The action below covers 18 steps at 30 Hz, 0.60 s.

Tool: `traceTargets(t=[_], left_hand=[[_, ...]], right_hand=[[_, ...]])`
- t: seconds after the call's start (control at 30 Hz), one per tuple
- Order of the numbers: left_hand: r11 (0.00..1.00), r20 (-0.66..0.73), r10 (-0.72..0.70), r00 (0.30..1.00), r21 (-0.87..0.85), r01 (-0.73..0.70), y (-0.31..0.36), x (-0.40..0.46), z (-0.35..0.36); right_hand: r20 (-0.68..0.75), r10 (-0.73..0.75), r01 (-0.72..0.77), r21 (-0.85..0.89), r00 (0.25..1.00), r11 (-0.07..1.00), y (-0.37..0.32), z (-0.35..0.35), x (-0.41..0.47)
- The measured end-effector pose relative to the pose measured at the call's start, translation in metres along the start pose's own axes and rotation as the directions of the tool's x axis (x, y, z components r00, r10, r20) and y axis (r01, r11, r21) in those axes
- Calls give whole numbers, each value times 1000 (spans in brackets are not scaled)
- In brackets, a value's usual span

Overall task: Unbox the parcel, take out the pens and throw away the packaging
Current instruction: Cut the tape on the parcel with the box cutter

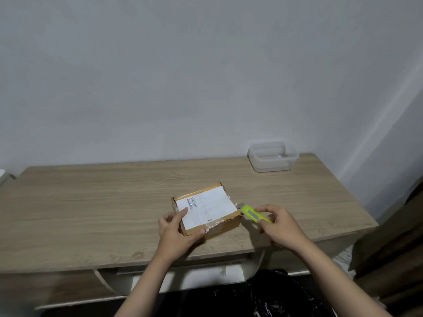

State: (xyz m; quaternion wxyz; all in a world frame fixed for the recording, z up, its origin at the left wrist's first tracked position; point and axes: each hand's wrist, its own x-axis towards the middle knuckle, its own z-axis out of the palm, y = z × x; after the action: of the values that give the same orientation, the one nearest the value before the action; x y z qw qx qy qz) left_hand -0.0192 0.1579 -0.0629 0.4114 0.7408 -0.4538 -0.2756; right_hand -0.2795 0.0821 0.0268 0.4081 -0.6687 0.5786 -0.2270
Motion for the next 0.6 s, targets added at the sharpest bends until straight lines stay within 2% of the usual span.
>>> traceTargets(t=[0.07,0.13,0.23,0.3,0.43,0.6], left_hand=[[1000,44,4,999,-4,-4,1,10,-12],[1000,149,12,989,-21,-9,2,24,-25],[1000,358,6,934,9,-10,8,42,-43],[1000,421,-3,907,29,-10,8,50,-50],[993,407,38,912,85,-79,5,50,-52],[972,294,116,949,162,-169,7,25,-26]], right_hand=[[12,2,-3,57,1000,998,2,4,-5],[24,-9,7,99,1000,995,2,7,-9],[30,-14,10,133,999,991,3,9,-14],[32,-8,3,159,999,987,4,9,-16],[36,-2,-5,193,999,981,7,10,-20],[-39,24,-17,160,999,987,13,13,-16]])
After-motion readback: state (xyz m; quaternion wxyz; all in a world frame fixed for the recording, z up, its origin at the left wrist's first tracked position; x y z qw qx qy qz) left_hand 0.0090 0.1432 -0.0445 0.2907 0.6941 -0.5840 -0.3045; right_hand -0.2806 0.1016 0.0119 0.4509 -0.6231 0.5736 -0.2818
